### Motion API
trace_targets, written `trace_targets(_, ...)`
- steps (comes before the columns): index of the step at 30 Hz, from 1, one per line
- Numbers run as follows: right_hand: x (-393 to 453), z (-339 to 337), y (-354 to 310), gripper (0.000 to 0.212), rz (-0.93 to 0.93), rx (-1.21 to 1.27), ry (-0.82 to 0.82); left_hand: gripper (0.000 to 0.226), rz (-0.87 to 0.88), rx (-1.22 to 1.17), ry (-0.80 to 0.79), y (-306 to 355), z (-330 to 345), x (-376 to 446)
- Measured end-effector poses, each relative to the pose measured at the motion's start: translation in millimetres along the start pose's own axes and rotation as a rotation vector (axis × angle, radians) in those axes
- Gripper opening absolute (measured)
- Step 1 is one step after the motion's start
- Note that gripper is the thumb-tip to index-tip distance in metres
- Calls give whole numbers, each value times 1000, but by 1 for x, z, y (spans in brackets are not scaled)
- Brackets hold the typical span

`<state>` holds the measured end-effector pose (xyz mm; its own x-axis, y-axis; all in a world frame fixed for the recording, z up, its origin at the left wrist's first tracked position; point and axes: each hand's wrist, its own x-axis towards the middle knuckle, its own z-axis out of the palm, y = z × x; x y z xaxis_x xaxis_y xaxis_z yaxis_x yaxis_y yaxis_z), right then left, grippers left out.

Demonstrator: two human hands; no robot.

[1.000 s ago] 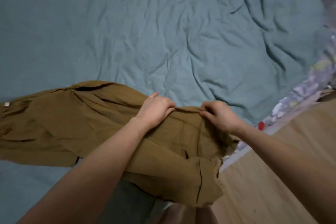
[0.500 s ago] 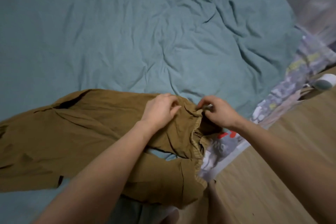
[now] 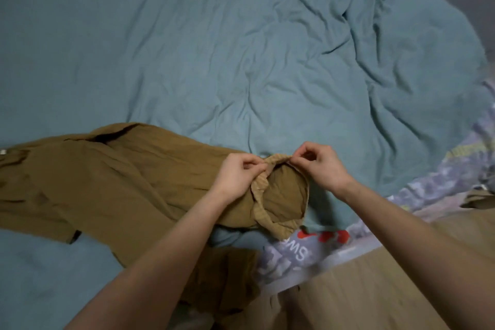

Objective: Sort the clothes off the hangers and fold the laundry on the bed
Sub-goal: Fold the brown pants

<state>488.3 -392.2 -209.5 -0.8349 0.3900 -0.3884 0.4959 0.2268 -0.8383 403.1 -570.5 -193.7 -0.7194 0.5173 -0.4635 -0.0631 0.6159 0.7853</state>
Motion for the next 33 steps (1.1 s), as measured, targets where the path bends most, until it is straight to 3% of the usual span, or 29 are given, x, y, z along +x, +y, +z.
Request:
trace_targets(4,6,-3,-17,19,61,125,-173,17,-216,-381,-45,7,-19,2)
trace_targets(7,6,0,-28,22,67,196,-263,22,-240,-428,-46,3,-28,1)
trace_targets(9,5,1,-32,21,69,193,-234,22,-204,-393,-18,3,-33,1)
trace_targets(13,0,4,-39,18,78,213,-72,2,-15,-169,102,14,-39,-3)
trace_targets(17,-10,10,-42,22,75,204,-59,12,128,175,173,23,-43,-7)
trace_targets(20,-20,16,-31,32,63,-16,-116,11,120,161,241,19,-45,-3)
trace_targets(23,-26,14,-22,35,64,-196,-18,10,159,198,291,17,-46,-4)
trace_targets(26,-23,6,-17,26,84,-234,119,15,306,324,231,21,-46,-10)
trace_targets(29,-21,4,-16,20,142,-230,120,13,499,436,174,22,-50,-11)
trace_targets(33,-20,10,-25,20,304,78,107,27,810,787,-31,17,-57,-6)
